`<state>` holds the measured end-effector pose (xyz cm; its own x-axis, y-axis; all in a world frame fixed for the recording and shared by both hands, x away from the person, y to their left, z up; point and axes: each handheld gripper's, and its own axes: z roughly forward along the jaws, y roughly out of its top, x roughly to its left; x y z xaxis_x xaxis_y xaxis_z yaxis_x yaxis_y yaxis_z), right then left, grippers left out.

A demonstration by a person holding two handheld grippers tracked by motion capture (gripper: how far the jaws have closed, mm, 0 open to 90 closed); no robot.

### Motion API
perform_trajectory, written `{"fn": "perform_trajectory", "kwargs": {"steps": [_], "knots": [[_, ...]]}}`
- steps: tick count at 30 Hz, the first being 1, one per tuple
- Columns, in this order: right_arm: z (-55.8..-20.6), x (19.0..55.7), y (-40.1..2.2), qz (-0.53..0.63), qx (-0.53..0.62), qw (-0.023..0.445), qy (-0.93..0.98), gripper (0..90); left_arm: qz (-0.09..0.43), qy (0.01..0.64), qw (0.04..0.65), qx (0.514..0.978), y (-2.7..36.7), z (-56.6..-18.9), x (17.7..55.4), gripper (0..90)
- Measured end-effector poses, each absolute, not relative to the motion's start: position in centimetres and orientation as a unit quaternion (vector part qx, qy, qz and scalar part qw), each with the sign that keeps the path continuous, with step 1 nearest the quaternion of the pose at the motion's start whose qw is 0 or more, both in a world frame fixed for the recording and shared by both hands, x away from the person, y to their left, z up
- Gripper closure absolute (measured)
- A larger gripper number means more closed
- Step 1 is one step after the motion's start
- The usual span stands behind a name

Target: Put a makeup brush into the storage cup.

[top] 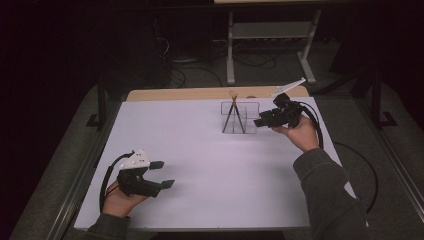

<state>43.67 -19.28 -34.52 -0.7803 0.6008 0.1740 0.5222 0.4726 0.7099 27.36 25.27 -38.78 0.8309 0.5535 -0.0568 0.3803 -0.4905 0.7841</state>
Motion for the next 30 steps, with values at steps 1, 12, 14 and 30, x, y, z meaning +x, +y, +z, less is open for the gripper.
{"fn": "perform_trajectory", "kwargs": {"steps": [1,12,14,30], "knots": [[-34.6,43.5,-19.2,0.395,0.331,0.048,0.855,50.4,0.101,0.273,0.424,0.858,25.3,-38.8,27.4,25.4],[-35.0,42.1,-19.3,0.398,0.327,0.053,0.855,45.3,0.104,0.276,0.422,0.857,25.4,-38.8,27.5,24.6],[-35.2,41.9,-19.5,0.402,0.324,0.057,0.854,45.1,0.105,0.275,0.422,0.858,25.4,-38.8,27.5,24.5],[-36.2,39.7,-20.7,0.407,0.337,0.062,0.847,40.2,0.107,0.284,0.425,0.853,25.7,-38.9,27.6,23.4]]}}
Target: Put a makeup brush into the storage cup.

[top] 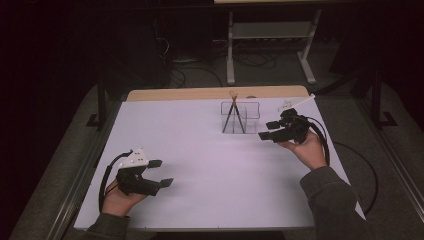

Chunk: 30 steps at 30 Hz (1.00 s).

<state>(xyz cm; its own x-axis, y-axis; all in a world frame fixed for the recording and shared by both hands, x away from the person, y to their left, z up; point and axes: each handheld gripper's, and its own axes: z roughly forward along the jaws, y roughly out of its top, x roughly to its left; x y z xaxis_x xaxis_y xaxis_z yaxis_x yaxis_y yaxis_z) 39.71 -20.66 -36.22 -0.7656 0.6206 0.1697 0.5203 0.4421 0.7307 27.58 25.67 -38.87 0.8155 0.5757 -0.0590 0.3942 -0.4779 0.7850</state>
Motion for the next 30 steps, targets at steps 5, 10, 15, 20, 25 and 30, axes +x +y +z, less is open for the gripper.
{"fn": "perform_trajectory", "kwargs": {"steps": [5,10,15,20,25,30], "knots": [[-36.7,39.1,-21.2,0.412,0.341,0.065,0.843,39.1,0.112,0.284,0.424,0.853,25.8,-38.9,27.6,23.0],[-37.2,38.5,-21.6,0.415,0.342,0.067,0.84,38.1,0.112,0.287,0.423,0.852,25.8,-38.9,27.7,22.3],[-37.7,38.0,-21.5,0.416,0.343,0.069,0.84,36.2,0.116,0.289,0.424,0.85,25.9,-38.8,27.6,22.1],[-37.9,37.5,-21.4,0.417,0.342,0.072,0.839,35.4,0.115,0.292,0.426,0.848,26.0,-38.9,27.6,22.0],[-38.1,37.0,-21.4,0.417,0.347,0.075,0.837,33.7,0.117,0.293,0.427,0.847,26.0,-38.9,27.6,21.9],[-38.3,36.6,-21.4,0.421,0.346,0.076,0.835,32.5,0.117,0.294,0.425,0.848,26.0,-38.8,27.6,21.9]]}}
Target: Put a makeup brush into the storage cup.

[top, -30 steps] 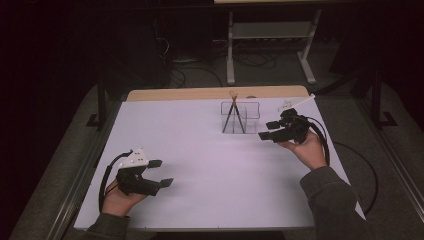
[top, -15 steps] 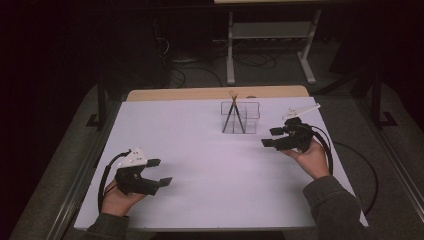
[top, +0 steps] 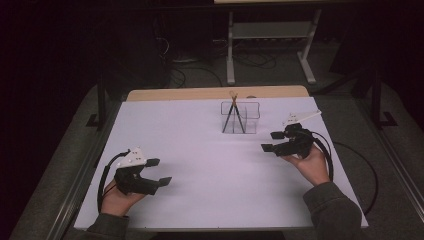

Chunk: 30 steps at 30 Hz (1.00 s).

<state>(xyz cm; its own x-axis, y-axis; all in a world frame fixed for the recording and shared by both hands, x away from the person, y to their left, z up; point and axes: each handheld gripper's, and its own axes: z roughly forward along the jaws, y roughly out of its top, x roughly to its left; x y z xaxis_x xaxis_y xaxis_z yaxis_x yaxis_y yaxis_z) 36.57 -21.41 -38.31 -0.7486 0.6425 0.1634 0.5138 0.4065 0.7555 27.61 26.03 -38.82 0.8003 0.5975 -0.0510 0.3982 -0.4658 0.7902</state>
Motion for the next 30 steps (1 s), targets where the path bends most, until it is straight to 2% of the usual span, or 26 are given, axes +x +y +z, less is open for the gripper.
{"fn": "perform_trajectory", "kwargs": {"steps": [30], "knots": [[-39.3,33.9,-21.7,0.425,0.343,0.091,0.833,29.7,0.118,0.291,0.424,0.849,25.9,-38.9,27.6,21.6]]}}
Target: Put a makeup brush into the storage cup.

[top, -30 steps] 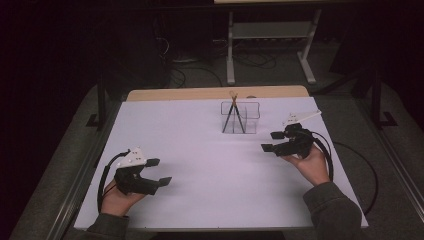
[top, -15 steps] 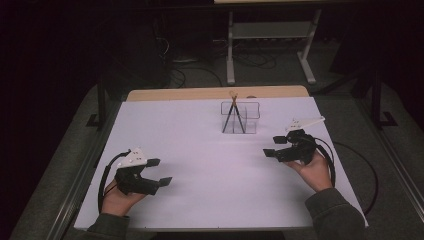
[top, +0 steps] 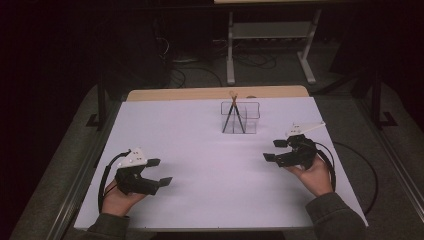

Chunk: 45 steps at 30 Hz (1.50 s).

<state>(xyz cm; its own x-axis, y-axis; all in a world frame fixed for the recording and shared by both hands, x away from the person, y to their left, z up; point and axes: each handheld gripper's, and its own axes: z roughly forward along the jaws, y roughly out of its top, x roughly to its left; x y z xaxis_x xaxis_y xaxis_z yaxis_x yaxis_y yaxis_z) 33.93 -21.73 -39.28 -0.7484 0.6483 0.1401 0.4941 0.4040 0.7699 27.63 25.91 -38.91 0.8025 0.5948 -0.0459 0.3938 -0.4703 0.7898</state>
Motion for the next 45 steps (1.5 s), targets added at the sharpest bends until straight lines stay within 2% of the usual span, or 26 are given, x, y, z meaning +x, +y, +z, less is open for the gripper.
{"fn": "perform_trajectory", "kwargs": {"steps": [33,45], "knots": [[-40.9,31.6,-22.5,0.432,0.362,0.081,0.822,24.8,0.115,0.292,0.423,0.85,25.8,-39.2,27.6,21.3],[-41.3,30.9,-22.8,0.433,0.373,0.08,0.817,20.1,0.112,0.293,0.42,0.852,25.7,-39.4,27.5,21.2]]}}
